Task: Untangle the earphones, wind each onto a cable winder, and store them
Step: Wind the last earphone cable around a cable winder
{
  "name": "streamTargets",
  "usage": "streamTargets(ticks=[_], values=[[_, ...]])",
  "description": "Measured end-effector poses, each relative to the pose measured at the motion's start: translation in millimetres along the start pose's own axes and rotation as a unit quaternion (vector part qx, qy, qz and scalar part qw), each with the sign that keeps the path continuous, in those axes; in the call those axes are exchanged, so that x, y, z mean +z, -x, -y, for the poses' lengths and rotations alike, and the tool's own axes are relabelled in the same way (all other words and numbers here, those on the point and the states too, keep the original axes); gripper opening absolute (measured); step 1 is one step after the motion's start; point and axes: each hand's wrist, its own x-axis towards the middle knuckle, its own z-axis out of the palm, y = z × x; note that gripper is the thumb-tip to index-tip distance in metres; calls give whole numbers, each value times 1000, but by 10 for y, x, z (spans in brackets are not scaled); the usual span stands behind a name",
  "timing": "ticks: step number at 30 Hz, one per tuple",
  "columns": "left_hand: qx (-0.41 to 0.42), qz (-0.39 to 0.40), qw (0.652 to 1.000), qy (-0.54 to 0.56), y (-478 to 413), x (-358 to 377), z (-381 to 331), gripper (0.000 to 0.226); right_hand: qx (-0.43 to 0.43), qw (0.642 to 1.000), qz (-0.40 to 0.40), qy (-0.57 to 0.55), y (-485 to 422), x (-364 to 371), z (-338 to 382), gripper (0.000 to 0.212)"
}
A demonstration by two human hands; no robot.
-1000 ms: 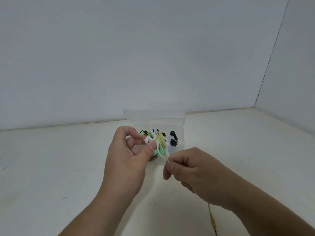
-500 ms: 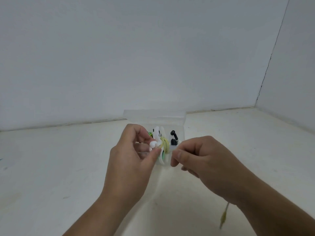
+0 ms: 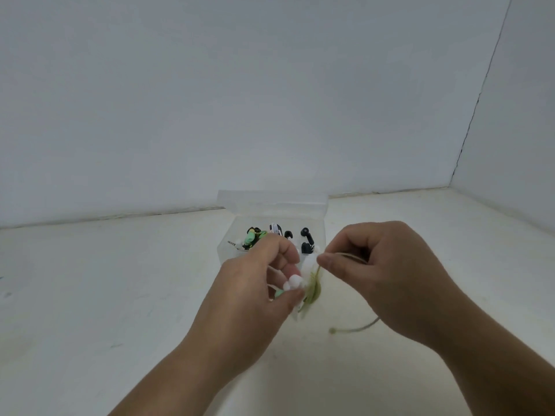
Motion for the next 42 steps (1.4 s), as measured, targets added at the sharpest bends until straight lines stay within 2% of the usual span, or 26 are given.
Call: streamTargets(ticks=[4,7,11,14,18,20,25,33,42], values=[[-33,47,992,112,7,-15,-45,32,18,998,-57,-33,-42,-33,-56,21],[-38,64,977,201,-10,-25,-60,30,64,992,-59,-89,-66,-58,-98,23],[-22,64,950,304,-26,-35,-62,26,124,984,18,-126,-59,20,-129,27],[-22,11,940,340,-46,-19,-21,30,150,973,110,-136,-40,154,-126,40],[-35,-91,954,283,-81,-19,46,29,139,968,188,-95,6,284,-98,34],[-34,-116,964,236,-86,-21,75,25,127,968,206,-64,21,304,-80,32],[-61,-128,964,225,-103,-18,94,23,120,969,211,-43,29,266,-22,31],[-90,-138,957,238,-120,-14,93,23,123,974,174,-82,15,187,16,32],[-48,-164,976,139,-91,0,101,30,132,966,200,-95,47,209,44,26]])
